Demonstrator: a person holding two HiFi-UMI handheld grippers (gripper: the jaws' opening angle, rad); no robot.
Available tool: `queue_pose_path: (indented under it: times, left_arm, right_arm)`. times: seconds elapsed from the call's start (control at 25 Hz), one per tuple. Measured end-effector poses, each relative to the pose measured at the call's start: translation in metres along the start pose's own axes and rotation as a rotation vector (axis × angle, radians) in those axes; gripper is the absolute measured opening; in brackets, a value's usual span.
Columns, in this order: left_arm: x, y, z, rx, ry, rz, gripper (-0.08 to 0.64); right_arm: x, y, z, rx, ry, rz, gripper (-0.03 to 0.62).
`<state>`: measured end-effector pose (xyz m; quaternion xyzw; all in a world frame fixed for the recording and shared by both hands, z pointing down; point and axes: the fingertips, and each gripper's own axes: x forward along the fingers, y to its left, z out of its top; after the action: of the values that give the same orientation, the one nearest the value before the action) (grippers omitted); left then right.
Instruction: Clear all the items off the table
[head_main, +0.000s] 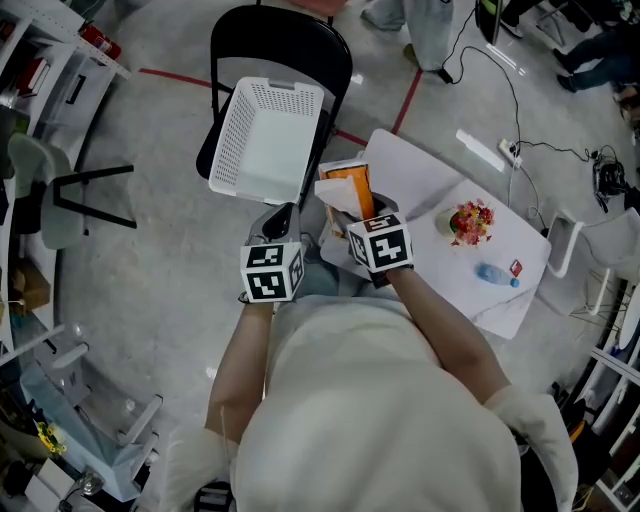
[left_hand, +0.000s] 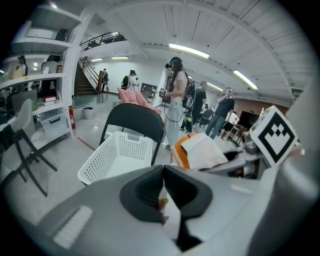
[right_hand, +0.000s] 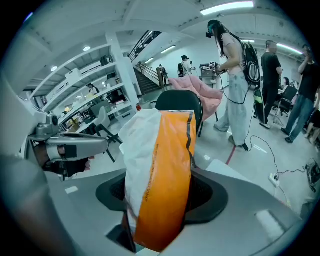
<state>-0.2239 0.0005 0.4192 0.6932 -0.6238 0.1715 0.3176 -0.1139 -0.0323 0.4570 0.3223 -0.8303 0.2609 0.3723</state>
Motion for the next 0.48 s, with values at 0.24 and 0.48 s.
queue_pose_path:
  times: [0.24,0.48]
  left_arm:
    - [0.003,0.043,0.004,-0.015,0.020,0.021,0.012]
    - [0.008,0.083,0.011,-0.036,0.030,0.030,0.012]
  right_arm:
    - [0.033,0.029,0.025,-0.027,0.021,0.029,0.278]
    - [0.069,0.053,0.046,-0.059,0.054,0.051,0.278]
